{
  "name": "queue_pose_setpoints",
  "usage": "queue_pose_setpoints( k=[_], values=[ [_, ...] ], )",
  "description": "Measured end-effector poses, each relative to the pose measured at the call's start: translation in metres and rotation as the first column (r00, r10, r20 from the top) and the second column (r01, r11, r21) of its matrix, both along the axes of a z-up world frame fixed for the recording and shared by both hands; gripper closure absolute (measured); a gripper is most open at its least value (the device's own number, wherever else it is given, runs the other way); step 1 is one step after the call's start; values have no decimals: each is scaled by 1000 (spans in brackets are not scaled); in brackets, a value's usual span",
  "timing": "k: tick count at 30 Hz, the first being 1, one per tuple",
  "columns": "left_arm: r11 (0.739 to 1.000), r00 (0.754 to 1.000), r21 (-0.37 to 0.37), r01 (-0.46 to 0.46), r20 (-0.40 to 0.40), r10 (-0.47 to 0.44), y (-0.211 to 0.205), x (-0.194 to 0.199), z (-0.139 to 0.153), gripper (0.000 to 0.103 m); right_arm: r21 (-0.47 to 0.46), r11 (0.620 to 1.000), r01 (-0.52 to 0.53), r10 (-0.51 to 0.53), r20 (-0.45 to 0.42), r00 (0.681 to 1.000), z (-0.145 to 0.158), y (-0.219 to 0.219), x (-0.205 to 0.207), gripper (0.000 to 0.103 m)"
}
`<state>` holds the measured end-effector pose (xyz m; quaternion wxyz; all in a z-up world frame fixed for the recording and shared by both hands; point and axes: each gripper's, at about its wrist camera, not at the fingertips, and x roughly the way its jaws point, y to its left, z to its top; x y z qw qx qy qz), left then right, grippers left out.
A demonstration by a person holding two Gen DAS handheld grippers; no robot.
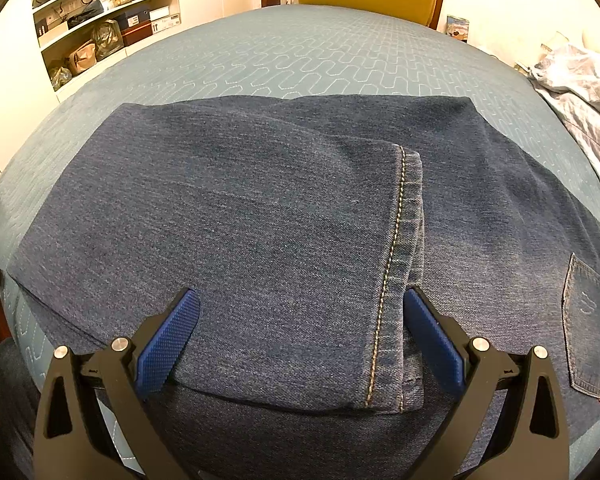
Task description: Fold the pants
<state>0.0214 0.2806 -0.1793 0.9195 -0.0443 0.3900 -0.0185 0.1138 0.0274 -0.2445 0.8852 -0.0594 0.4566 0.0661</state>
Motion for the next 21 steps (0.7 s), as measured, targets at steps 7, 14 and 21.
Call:
queue_pose_setpoints(
  k=[7,14,21],
  values=[
    [984,984,-1,178,21,-178,-54,36,-6,53,2,1000,-3,3,0,1000,1,-2,0,5],
    [983,984,69,173,-55,-169,-62,46,-31,59,-3,1000,-17,17,113,993,58,-1,8,33],
    [986,985,47,159,-71,-156,-65,58,-9,59,-46,999,2,-3,-21,1000,29,-26,80,82]
  ],
)
